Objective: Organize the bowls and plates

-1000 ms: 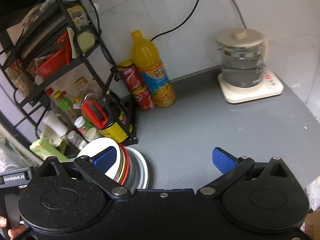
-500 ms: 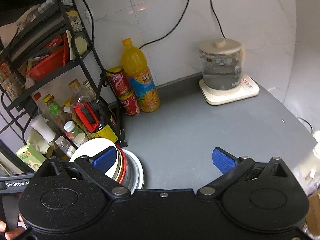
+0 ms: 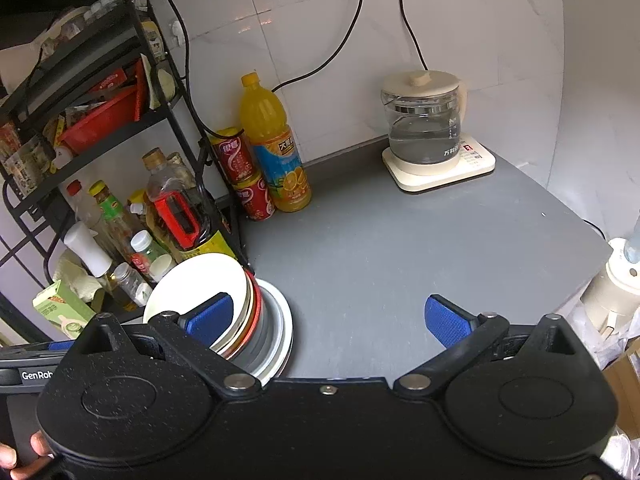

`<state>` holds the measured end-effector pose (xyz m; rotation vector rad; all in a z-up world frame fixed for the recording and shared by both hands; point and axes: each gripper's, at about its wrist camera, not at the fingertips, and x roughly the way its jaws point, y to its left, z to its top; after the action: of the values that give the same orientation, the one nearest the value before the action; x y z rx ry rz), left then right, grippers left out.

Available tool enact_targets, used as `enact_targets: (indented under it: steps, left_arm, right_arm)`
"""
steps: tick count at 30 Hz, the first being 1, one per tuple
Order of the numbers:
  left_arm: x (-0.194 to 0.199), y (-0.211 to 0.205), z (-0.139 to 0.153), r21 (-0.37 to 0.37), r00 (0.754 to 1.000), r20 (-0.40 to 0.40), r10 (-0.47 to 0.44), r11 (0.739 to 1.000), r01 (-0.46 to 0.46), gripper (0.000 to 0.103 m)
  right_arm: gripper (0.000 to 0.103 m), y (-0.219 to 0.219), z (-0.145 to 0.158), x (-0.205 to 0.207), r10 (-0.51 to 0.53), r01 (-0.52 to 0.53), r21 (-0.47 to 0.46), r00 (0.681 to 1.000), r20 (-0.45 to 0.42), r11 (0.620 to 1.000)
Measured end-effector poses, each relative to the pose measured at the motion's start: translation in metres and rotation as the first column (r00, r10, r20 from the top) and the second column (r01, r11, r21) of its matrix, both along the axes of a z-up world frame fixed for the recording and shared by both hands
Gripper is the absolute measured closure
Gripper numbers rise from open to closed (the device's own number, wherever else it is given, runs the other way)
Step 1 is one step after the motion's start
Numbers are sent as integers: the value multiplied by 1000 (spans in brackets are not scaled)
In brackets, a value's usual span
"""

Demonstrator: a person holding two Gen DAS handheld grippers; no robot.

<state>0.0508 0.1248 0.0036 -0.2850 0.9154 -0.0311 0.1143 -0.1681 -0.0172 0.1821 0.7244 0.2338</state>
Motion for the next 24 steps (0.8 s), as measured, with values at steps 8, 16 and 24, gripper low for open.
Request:
enact_targets:
  steps: [8,16,24]
  left_arm:
    - [-19,-2,5,10,1000,-1,-8,1000,8,0]
    - [-39,-2,4,23,1000,-3,-20,1000,20,1]
    - [-53,0,10,37,1000,7,-24,999,24,1]
  right_arm:
    - [0,-3,0,-23,-15,15,3,1000,-4,1000]
    - [0,-4,-7,-42,-10,11,0,1000,-27,1000]
    - [0,0,-7,-55,16,-16,-5,999,-29,1000]
